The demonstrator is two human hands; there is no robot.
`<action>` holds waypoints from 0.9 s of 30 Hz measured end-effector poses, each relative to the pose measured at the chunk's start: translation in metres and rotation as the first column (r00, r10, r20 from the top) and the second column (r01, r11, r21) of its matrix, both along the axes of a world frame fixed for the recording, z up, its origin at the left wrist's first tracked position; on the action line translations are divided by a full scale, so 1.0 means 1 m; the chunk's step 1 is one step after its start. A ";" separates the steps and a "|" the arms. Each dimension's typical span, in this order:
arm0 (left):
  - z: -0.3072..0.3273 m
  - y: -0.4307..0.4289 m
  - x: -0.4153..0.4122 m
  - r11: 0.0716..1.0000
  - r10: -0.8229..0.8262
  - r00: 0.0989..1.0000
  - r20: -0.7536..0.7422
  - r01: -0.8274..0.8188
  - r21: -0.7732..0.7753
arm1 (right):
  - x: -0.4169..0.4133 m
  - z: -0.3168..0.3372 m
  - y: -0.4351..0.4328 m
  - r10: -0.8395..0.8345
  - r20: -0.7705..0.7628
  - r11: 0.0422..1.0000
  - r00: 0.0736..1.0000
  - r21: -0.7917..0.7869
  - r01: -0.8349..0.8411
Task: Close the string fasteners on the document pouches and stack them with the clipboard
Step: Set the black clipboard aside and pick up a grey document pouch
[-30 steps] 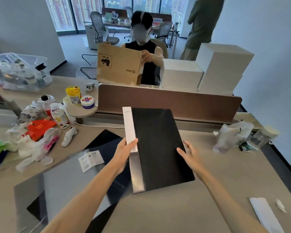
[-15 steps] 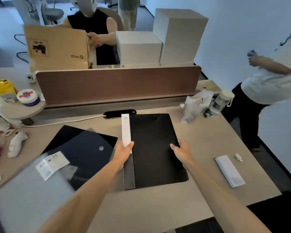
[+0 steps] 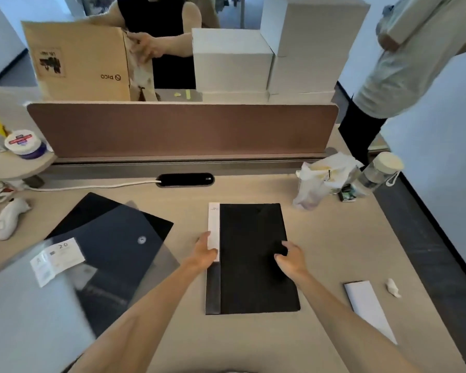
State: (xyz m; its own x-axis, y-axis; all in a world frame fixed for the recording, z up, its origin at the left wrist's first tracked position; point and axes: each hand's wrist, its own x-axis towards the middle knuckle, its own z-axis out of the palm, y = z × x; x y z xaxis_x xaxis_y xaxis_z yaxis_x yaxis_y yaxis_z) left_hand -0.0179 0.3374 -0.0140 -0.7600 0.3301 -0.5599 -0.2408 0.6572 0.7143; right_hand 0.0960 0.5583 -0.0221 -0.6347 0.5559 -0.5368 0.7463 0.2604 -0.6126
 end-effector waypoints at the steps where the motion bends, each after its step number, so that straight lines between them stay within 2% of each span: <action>1: 0.001 -0.001 0.001 1.000 -0.014 1.000 -0.007 0.014 -0.004 | -0.002 -0.003 0.000 0.033 0.016 0.999 0.999 0.034 -0.033; 6: -0.004 -0.035 0.006 0.996 0.016 0.999 -0.052 -0.020 -0.083 | -0.015 -0.008 -0.021 0.256 -0.012 0.952 0.967 0.174 -0.250; 9: -0.002 -0.058 0.014 0.983 -0.026 0.990 -0.138 0.000 -0.185 | -0.026 -0.011 -0.044 0.382 -0.050 0.904 0.923 0.230 -0.361; 11: -0.001 -0.074 0.023 0.981 -0.017 0.987 -0.160 -0.014 -0.194 | -0.032 -0.010 -0.066 0.435 -0.070 0.881 0.898 0.240 -0.408; 15: 0.001 -0.122 0.032 0.980 0.009 0.985 -0.171 -0.042 -0.194 | -0.042 -0.005 -0.113 0.533 -0.128 0.836 0.836 0.230 -0.498; 19: 0.006 -0.174 0.041 0.969 0.116 0.970 -0.214 -0.159 -0.191 | -0.048 0.000 -0.162 0.626 -0.148 0.776 0.765 0.213 -0.594; 27: 0.005 -0.283 0.057 0.927 0.245 0.931 -0.270 -0.306 -0.215 | -0.063 0.010 -0.258 0.661 -0.069 0.750 0.747 0.027 -0.661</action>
State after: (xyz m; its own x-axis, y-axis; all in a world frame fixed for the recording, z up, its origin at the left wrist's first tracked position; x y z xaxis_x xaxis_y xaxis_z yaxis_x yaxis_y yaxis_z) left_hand 0.0392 0.0542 -0.0089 -0.9196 -0.0382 -0.3909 -0.2838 0.7527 0.5940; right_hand 0.0330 0.3005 -0.0123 -0.8792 -0.0168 -0.4761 0.3421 0.6732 -0.6556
